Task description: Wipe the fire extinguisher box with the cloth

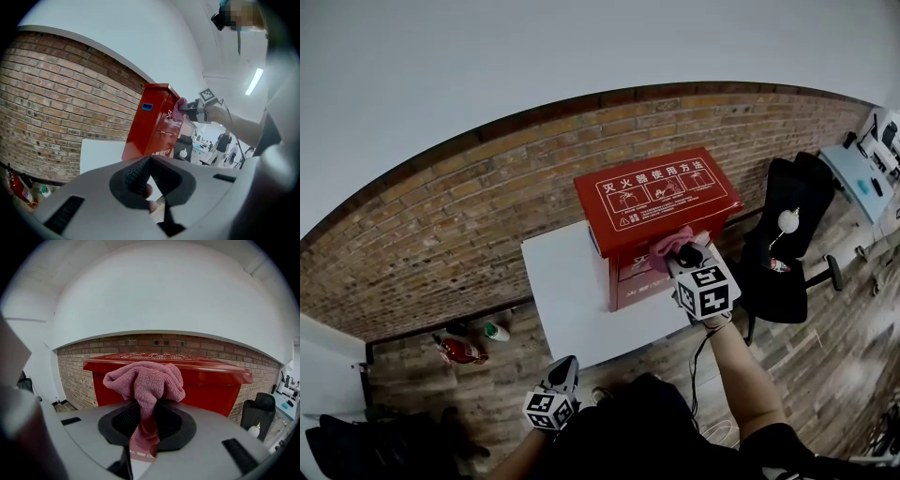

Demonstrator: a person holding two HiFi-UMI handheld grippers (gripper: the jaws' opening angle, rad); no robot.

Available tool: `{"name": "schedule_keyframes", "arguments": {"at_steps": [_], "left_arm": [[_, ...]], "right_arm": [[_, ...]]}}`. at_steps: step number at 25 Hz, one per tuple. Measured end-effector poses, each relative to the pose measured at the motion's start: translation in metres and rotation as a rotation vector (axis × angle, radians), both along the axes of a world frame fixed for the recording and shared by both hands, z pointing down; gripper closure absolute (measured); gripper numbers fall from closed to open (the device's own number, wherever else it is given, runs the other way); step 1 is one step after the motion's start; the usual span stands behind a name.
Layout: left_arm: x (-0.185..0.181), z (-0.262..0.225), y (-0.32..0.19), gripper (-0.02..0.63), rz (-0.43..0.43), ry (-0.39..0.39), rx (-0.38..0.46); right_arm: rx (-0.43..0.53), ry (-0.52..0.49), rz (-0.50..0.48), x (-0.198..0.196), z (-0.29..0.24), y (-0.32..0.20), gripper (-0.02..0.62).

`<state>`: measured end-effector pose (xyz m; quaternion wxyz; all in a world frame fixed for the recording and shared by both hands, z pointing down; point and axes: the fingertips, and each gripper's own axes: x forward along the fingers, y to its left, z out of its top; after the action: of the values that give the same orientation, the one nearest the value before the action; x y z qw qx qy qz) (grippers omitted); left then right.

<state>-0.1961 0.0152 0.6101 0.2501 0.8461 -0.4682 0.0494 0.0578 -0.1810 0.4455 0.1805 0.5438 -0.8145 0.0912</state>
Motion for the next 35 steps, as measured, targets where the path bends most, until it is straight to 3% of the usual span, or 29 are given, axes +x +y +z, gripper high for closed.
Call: {"name": "schedule_keyframes", "arguments": {"at_steps": [13,35], "left_arm": [[0.003,-0.001,0.003,0.589,-0.012,-0.020,-0.008],[-0.003,0.006,0.004,0.589,-0.053,-0.021,-0.039]], "right_arm": [[-0.031,0.002,-0.030,-0.005,0.032,0.001,0.502],[-0.167,0.019,-0.035,-0.007,0.110,-0.001,0.502]]}}
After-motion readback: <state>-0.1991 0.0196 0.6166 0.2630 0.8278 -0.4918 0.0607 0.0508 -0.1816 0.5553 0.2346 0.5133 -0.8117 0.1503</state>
